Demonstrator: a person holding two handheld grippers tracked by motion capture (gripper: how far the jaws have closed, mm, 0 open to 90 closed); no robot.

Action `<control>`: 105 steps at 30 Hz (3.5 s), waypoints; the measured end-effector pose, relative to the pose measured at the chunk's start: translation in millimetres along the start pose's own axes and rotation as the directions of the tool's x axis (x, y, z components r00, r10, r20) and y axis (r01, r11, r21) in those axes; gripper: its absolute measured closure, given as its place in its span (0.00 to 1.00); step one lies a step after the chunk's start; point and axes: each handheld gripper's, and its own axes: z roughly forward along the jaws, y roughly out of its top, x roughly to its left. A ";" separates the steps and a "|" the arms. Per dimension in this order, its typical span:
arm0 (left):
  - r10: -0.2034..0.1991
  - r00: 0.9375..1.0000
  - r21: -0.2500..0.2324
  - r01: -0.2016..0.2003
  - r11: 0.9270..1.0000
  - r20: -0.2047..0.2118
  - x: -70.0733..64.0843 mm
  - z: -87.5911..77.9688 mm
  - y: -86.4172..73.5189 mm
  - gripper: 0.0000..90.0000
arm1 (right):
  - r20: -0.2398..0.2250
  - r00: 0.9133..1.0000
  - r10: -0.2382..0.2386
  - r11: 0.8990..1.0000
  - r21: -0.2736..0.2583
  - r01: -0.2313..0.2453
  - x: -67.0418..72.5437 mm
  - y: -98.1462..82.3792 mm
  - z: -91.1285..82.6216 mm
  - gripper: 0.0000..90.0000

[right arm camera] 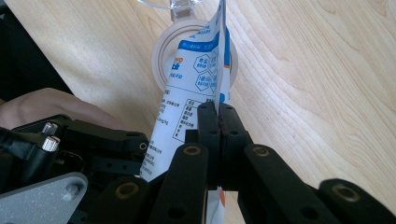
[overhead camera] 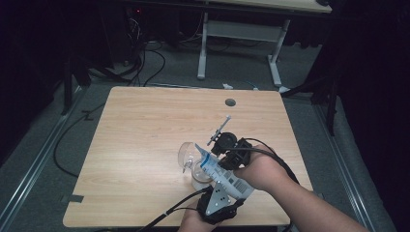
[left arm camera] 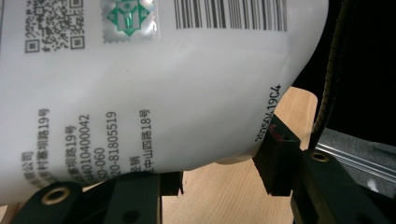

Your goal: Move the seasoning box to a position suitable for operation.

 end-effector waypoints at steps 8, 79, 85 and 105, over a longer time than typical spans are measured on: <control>-0.003 1.000 -0.002 0.003 1.000 0.003 -0.7 0.7 1.2 0.65 | 0.003 1.000 0.001 1.000 -0.009 -0.001 -0.6 -1.9 -1.1 1.00; -0.010 1.000 -0.020 0.010 1.000 -0.001 1.0 -1.3 4.1 0.65 | 0.009 1.000 -0.019 1.000 -0.007 0.019 1.0 3.4 -1.6 1.00; -0.012 1.000 -0.023 0.012 1.000 0.001 1.2 -2.0 5.3 0.65 | 0.007 1.000 -0.020 1.000 -0.008 0.020 1.6 4.3 -2.3 1.00; -0.009 1.000 -0.027 0.009 1.000 0.001 2.4 -2.3 6.4 0.65 | 0.011 1.000 -0.018 1.000 -0.008 0.018 2.1 6.0 -2.2 1.00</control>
